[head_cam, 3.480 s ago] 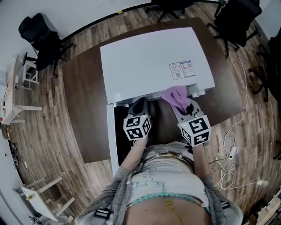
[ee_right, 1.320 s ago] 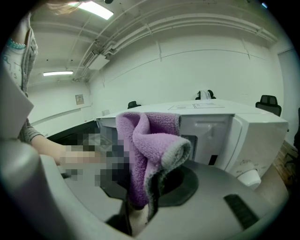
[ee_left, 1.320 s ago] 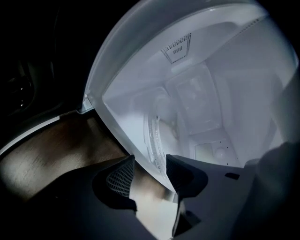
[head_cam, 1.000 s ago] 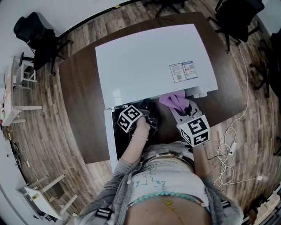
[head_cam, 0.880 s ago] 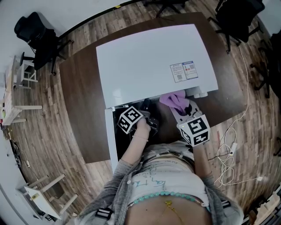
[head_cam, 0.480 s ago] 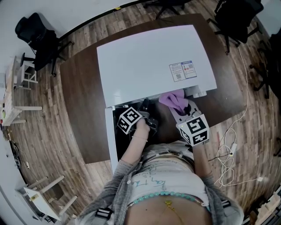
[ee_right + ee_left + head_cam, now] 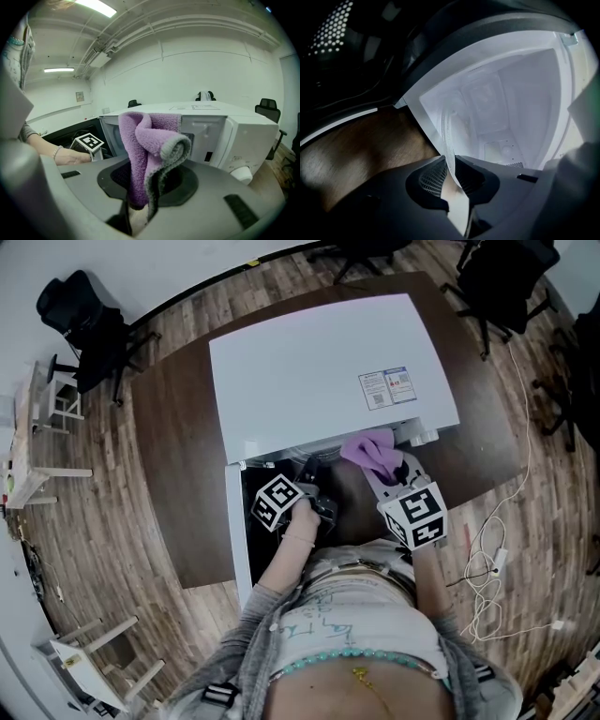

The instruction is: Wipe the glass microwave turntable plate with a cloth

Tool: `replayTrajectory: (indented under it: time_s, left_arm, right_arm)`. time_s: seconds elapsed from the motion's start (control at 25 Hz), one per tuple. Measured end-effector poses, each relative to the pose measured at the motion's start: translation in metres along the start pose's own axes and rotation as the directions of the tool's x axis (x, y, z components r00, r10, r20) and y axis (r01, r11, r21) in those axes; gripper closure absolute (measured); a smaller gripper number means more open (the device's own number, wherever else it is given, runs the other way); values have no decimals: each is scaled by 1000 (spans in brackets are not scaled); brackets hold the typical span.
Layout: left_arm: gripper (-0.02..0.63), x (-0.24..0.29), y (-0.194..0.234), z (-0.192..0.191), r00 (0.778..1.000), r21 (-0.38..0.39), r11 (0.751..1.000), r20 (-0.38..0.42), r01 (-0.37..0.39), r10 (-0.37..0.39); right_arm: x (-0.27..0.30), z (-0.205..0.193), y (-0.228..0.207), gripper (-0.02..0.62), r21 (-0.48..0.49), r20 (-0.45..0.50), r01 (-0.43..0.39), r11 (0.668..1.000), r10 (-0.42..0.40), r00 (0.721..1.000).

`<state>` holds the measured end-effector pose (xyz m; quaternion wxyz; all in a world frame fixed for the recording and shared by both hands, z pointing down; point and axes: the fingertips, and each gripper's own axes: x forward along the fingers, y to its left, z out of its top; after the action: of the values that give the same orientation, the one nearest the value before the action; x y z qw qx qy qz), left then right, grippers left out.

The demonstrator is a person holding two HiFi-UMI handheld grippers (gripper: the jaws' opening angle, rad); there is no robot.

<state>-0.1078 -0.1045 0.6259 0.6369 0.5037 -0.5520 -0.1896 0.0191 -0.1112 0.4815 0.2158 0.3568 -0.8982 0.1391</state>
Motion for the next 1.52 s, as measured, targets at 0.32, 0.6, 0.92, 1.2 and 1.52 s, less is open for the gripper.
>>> replayTrajectory:
  time_s: [0.32,0.6,0.92,1.2,1.52]
  left_arm:
    - [542,-12,6,-8,1000,7,1000,-1,-1,1]
    - [543,-25,12,-17,1000,0,1000,6,-3,3]
    - [543,-36,18,-23,1000,-2,1000,17,0,0]
    - [546,-41,13,-25,1000,12,1000,18,15,-15]
    - [548,-46,26,-39,1000,3,1000,-18,1,-1]
  right_arm:
    - [-8,-2,1,482,-9,3,6,1000,-6,1000]
    - [-16,-2,-2,482,-30,6,18,999,-18,1000]
    - [-19,-5,-2,482,-40,1,10,999,-10,1000]
    - [-21,-5,0,482,-43,-2,9,999,-9,1000]
    - [-21,-9,-2,482,-57,-13,19,998,-20,1000]
